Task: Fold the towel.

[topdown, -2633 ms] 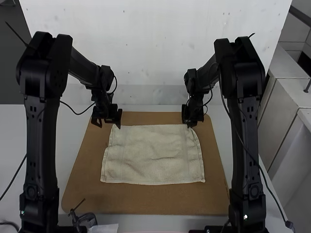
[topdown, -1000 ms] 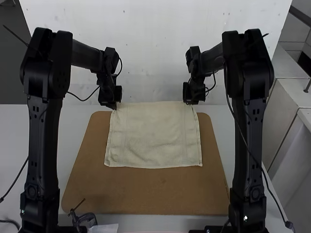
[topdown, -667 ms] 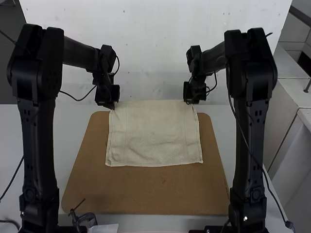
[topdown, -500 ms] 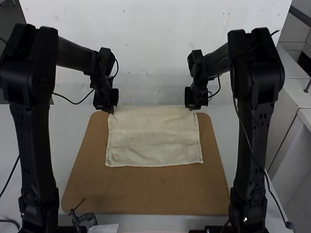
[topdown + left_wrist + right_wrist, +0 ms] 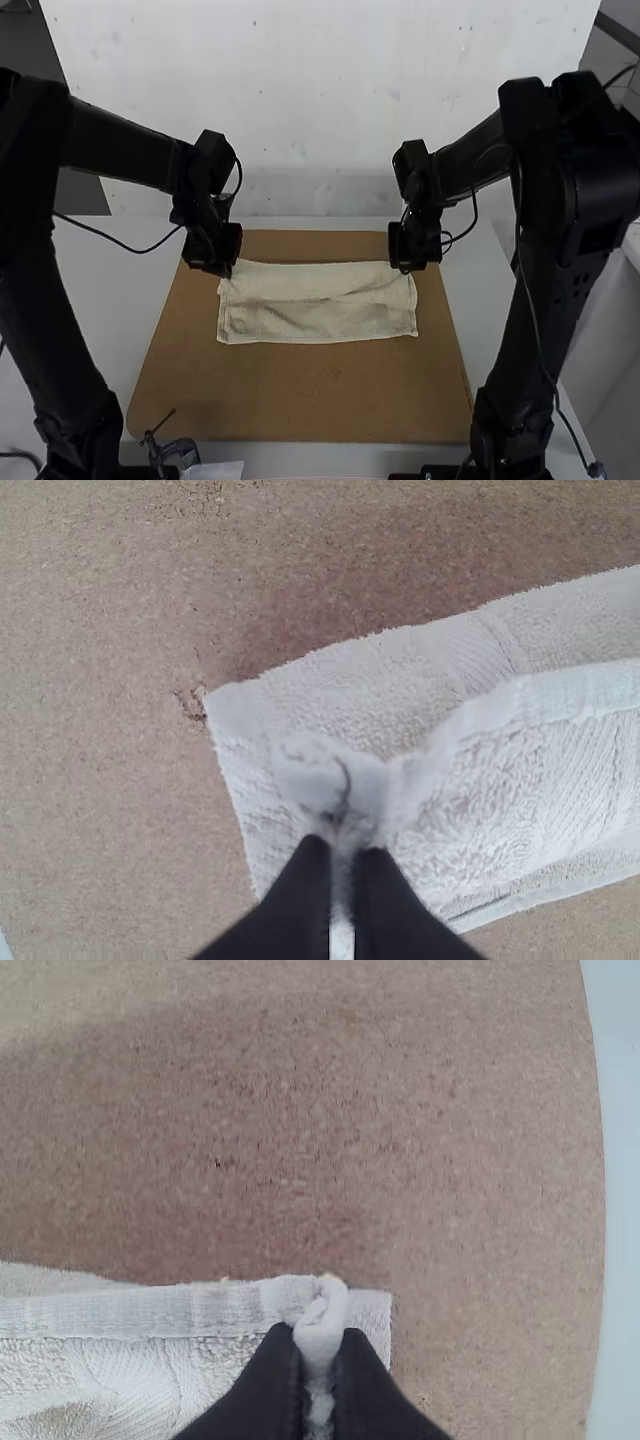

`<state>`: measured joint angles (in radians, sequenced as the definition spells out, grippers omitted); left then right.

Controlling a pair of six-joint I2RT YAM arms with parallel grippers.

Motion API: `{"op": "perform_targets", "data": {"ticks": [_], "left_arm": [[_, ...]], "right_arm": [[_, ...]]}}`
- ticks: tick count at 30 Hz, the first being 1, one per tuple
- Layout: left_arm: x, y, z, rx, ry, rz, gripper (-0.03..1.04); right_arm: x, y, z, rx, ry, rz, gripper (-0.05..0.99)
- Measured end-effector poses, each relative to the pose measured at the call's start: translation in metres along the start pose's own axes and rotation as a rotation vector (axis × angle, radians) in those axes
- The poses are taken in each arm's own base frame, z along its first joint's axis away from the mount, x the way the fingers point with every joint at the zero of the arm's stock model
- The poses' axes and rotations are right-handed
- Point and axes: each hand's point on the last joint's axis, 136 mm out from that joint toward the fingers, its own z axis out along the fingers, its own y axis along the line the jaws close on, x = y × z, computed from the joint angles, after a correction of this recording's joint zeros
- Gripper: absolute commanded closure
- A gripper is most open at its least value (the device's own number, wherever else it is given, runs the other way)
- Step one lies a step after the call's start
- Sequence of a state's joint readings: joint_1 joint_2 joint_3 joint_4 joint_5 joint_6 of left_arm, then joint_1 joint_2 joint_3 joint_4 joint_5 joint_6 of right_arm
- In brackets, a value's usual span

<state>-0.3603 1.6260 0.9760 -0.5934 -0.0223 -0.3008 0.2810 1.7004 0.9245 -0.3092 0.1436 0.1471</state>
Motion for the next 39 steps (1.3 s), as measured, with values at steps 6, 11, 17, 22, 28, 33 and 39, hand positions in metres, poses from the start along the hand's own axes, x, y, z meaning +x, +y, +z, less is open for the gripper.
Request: {"op": "perform_targets", "data": {"ticks": [6,11,17,22,28,33,39], "left_arm": [[0.009,0.001,-0.014,0.009,-0.032,0.004,1.00],[0.019,-0.005,-0.019,0.018,-0.037,0.025,1.00],[0.030,-0.013,-0.017,0.025,-0.018,0.043,1.00],[0.047,-0.011,-0.012,0.017,0.023,0.051,0.99],[0.054,-0.009,-0.028,0.027,-0.011,0.049,1.00],[0.062,-0.009,-0.036,0.034,-0.026,0.052,1.00],[0.081,-0.012,-0.029,0.035,0.011,0.066,1.00]], "right_arm": [[0.003,0.000,-0.023,-0.018,-0.061,-0.038,0.92],[-0.007,0.002,-0.034,-0.032,-0.124,-0.092,0.92],[0.001,0.003,-0.030,-0.039,-0.111,-0.133,0.92],[0.026,0.001,-0.026,-0.051,-0.071,-0.147,0.92],[0.038,0.001,-0.039,-0.078,-0.076,-0.150,0.92],[0.047,0.000,-0.045,-0.095,-0.085,-0.150,0.92],[0.057,-0.001,-0.040,-0.099,-0.077,-0.151,0.92]]}}
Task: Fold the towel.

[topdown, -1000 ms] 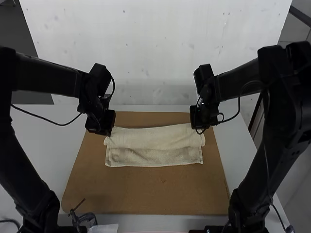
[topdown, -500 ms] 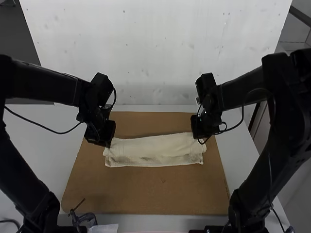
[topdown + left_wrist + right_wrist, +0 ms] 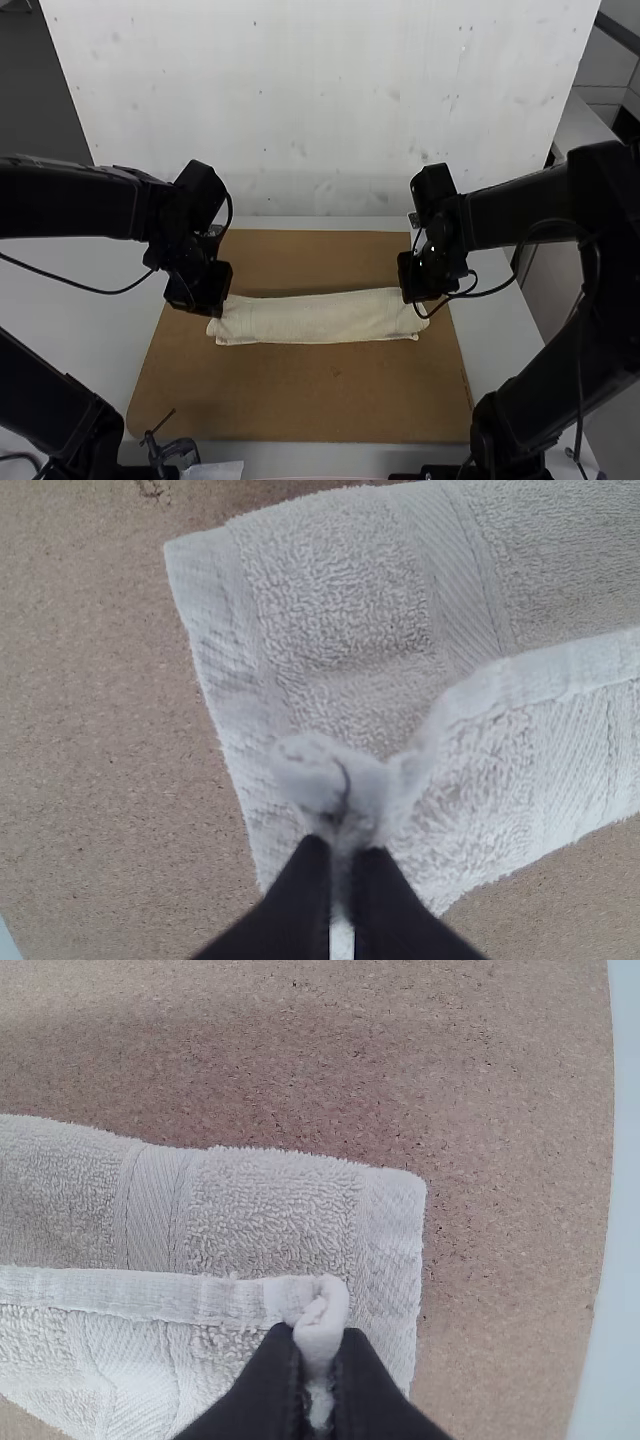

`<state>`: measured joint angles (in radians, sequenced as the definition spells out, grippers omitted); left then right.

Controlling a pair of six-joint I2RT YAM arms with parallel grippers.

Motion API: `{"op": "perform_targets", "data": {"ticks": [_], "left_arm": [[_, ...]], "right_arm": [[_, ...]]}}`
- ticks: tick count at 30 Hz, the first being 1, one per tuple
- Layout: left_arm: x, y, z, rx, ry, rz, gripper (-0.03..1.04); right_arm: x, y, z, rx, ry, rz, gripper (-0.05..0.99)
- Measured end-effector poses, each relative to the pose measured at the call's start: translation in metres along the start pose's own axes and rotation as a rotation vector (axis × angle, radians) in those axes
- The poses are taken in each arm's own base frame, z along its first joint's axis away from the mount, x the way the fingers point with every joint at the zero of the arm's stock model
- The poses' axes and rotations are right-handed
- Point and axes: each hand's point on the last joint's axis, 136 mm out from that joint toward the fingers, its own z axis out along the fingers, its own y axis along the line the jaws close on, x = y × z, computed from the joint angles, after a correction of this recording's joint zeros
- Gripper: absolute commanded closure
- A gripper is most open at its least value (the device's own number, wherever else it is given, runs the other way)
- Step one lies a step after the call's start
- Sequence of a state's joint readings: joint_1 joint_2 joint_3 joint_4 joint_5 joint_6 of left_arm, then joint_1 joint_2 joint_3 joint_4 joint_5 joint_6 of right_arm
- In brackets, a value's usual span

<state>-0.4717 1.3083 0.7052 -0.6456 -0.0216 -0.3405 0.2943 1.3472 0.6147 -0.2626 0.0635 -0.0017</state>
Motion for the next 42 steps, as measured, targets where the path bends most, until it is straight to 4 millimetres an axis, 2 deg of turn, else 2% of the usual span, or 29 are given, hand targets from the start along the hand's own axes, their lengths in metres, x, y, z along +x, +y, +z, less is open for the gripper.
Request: {"op": "perform_targets", "data": {"ticks": [5,9,13,19,22,27,33,42], "left_arm": [[-0.003,-0.001,0.017,-0.003,0.011,-0.009,1.00],[-0.003,-0.001,0.036,-0.013,0.041,-0.010,1.00],[-0.010,0.001,0.047,-0.023,0.058,-0.019,0.99],[-0.038,0.004,0.048,-0.020,-0.007,-0.041,0.99],[-0.046,0.005,0.049,-0.018,-0.030,-0.044,1.00],[-0.044,0.006,0.053,-0.022,-0.019,-0.046,0.99],[-0.046,0.015,0.053,-0.030,-0.023,-0.075,0.99],[-0.052,0.016,0.053,-0.026,-0.046,-0.076,0.99]], "right_arm": [[-0.012,0.001,0.004,-0.002,-0.046,0.004,0.92],[-0.007,0.001,0.020,0.001,-0.016,0.003,0.92],[-0.001,0.000,0.030,0.004,0.016,0.003,0.92],[-0.014,0.000,0.040,0.007,-0.003,0.011,0.92],[-0.019,-0.001,0.045,0.009,-0.006,0.016,0.92],[-0.023,-0.004,0.054,0.016,0.002,0.022,0.92],[-0.030,-0.015,0.055,0.029,-0.013,0.052,0.92],[-0.028,-0.013,0.062,0.026,-0.004,0.059,0.92]]}}
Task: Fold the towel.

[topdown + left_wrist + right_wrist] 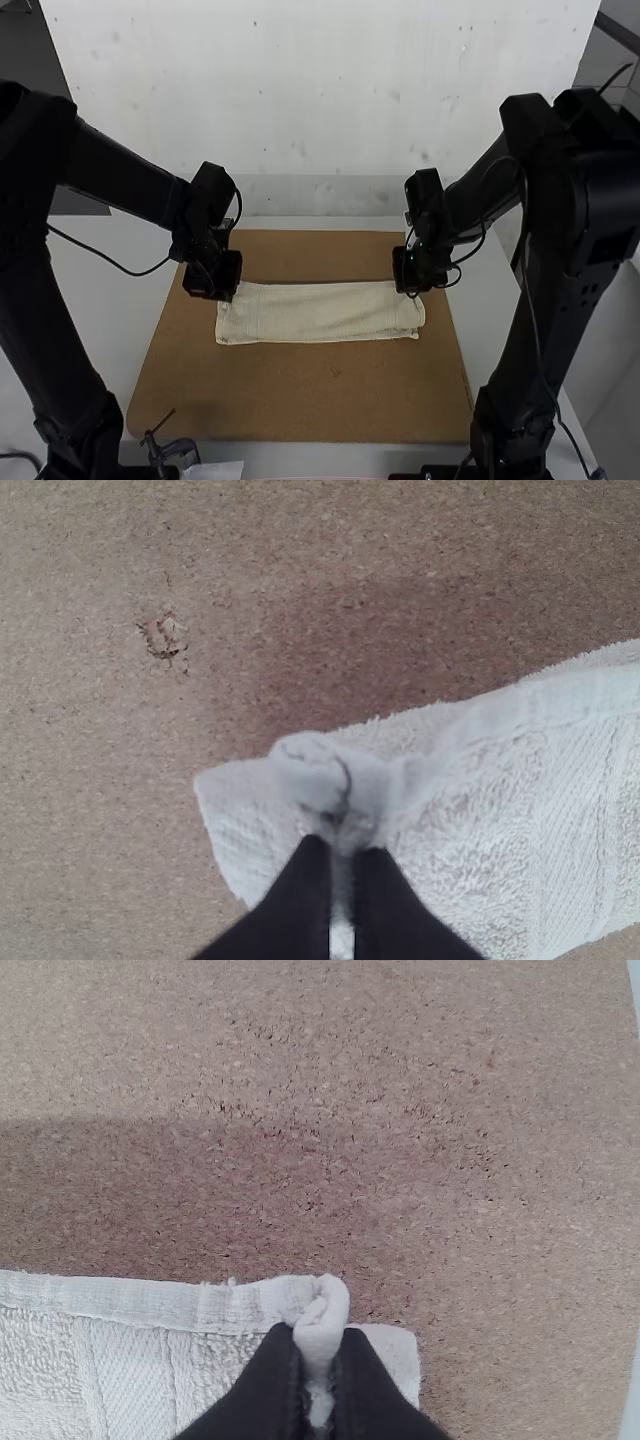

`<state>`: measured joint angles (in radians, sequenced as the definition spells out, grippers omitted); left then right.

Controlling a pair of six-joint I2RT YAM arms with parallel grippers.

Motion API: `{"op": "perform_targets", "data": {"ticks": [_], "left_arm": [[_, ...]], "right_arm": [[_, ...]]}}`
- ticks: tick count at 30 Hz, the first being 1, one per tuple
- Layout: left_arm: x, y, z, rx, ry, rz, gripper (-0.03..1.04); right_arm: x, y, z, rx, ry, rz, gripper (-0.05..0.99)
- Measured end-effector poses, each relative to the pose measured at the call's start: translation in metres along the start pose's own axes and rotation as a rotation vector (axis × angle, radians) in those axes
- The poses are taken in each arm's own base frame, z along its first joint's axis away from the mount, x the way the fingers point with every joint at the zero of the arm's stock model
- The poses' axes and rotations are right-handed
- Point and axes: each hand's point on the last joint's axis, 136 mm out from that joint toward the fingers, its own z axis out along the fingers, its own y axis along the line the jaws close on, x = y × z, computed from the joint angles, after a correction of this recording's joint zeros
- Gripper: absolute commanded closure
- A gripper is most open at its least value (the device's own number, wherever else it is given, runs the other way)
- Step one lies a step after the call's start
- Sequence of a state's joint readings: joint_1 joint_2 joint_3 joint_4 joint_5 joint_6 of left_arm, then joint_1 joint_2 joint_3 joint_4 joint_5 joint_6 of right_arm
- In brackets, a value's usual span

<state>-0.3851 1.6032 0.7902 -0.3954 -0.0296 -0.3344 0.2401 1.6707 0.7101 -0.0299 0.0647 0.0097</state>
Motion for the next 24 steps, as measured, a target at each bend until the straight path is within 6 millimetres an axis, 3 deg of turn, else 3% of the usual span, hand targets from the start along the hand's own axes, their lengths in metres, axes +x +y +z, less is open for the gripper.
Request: {"op": "perform_targets", "data": {"ticks": [7,8,9,10,11,13,19,20,24], "left_arm": [[-0.011,0.005,0.002,0.001,-0.037,0.002,0.99],[-0.010,0.006,0.004,-0.002,-0.032,0.003,0.99],[-0.008,0.007,0.007,-0.004,-0.022,0.007,0.97],[-0.005,0.007,0.011,-0.008,-0.009,0.010,0.90],[-0.003,0.008,0.013,-0.010,0.002,0.012,0.85],[0.001,0.010,0.017,-0.012,0.020,0.015,0.71],[0.022,0.027,0.020,-0.012,0.121,-0.029,0.14],[0.024,0.029,0.020,-0.010,0.133,-0.040,0.05],[0.025,0.035,0.014,0.000,0.145,-0.061,0.01]], "right_arm": [[0.007,0.005,0.009,-0.001,0.030,-0.004,0.92],[0.006,0.006,0.010,-0.001,0.029,-0.002,0.89],[0.003,0.006,0.009,-0.003,0.021,-0.001,0.77],[0.000,0.007,0.009,-0.004,0.011,0.006,0.64],[-0.002,0.007,0.009,-0.005,0.003,0.012,0.58],[-0.005,0.007,0.009,-0.002,0.000,0.018,0.58],[0.003,0.006,0.008,0.004,0.040,0.040,0.57],[0.004,0.006,0.008,0.004,0.045,0.044,0.52],[0.011,0.004,0.000,0.006,0.081,0.074,0.35]]}}
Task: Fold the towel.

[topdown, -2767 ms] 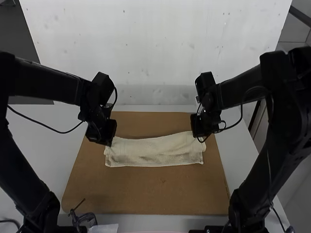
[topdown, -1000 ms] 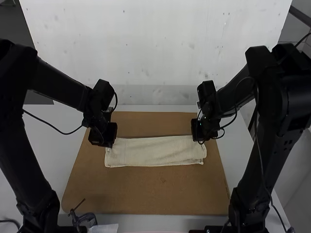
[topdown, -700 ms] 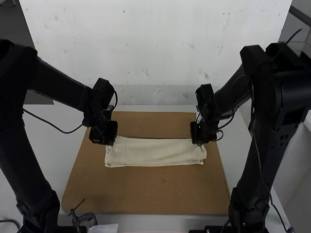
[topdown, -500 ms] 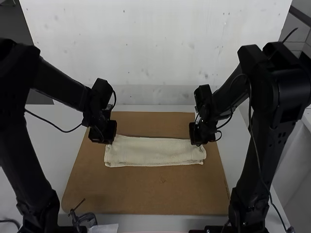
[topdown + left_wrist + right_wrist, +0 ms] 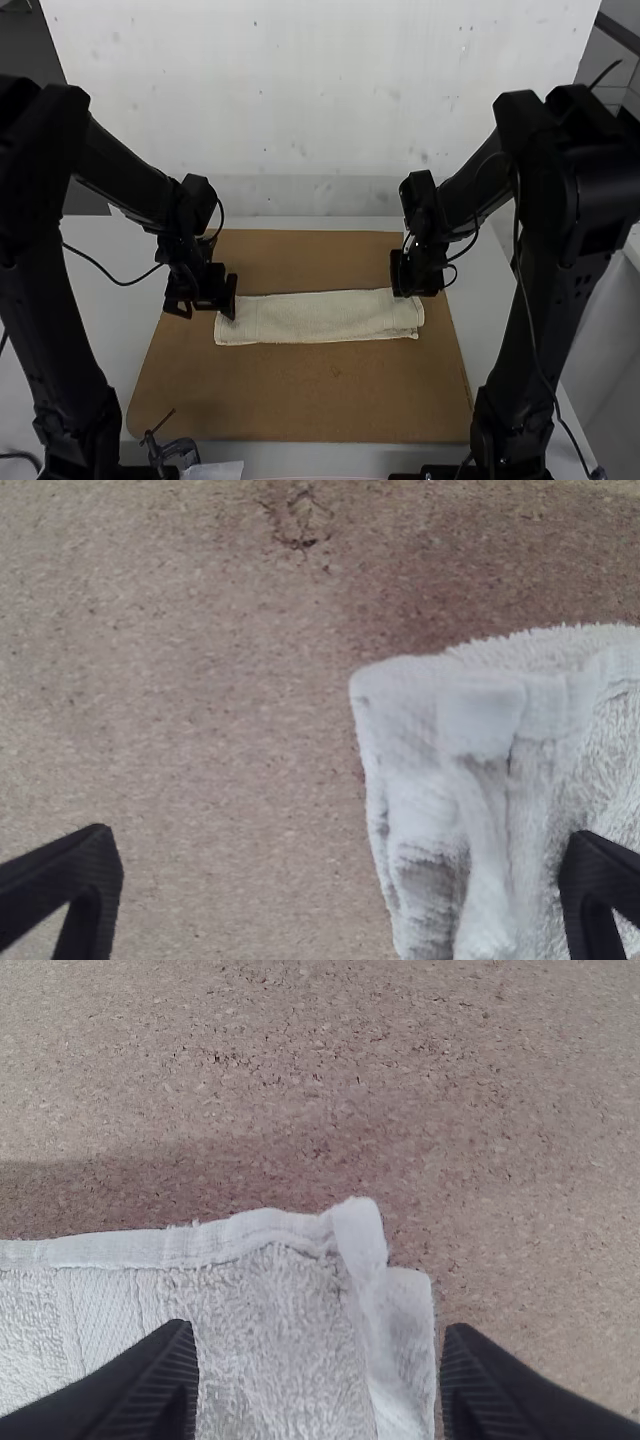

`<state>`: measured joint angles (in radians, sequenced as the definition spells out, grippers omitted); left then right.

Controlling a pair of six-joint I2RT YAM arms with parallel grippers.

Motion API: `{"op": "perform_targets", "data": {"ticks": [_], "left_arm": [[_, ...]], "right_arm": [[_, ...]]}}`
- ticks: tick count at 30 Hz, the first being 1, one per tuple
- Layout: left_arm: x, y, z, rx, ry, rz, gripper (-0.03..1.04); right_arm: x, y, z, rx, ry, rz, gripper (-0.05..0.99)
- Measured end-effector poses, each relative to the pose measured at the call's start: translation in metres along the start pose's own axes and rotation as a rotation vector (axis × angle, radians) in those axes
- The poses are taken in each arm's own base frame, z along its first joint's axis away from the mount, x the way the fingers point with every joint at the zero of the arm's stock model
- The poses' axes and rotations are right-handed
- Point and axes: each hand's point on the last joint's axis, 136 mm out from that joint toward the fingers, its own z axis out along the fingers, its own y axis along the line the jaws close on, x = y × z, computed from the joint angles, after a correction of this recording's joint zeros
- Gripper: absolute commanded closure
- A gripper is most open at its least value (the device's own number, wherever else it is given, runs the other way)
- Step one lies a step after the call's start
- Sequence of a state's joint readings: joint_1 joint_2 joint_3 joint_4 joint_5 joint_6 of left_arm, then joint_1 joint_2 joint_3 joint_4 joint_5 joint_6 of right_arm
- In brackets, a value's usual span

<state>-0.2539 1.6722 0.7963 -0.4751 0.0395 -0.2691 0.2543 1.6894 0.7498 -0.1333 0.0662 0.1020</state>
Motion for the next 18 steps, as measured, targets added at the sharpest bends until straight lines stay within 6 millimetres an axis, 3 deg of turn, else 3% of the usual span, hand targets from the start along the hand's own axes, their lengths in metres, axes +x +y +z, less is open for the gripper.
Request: {"op": "perform_targets", "data": {"ticks": [9,18], "left_arm": [[-0.023,-0.009,-0.044,0.052,-0.131,0.012,0.01],[-0.023,-0.006,-0.045,0.054,-0.127,0.000,0.01]], "right_arm": [[0.008,-0.003,-0.007,-0.017,0.039,0.064,0.32],[0.038,-0.007,0.017,0.004,0.171,0.109,0.37]]}}
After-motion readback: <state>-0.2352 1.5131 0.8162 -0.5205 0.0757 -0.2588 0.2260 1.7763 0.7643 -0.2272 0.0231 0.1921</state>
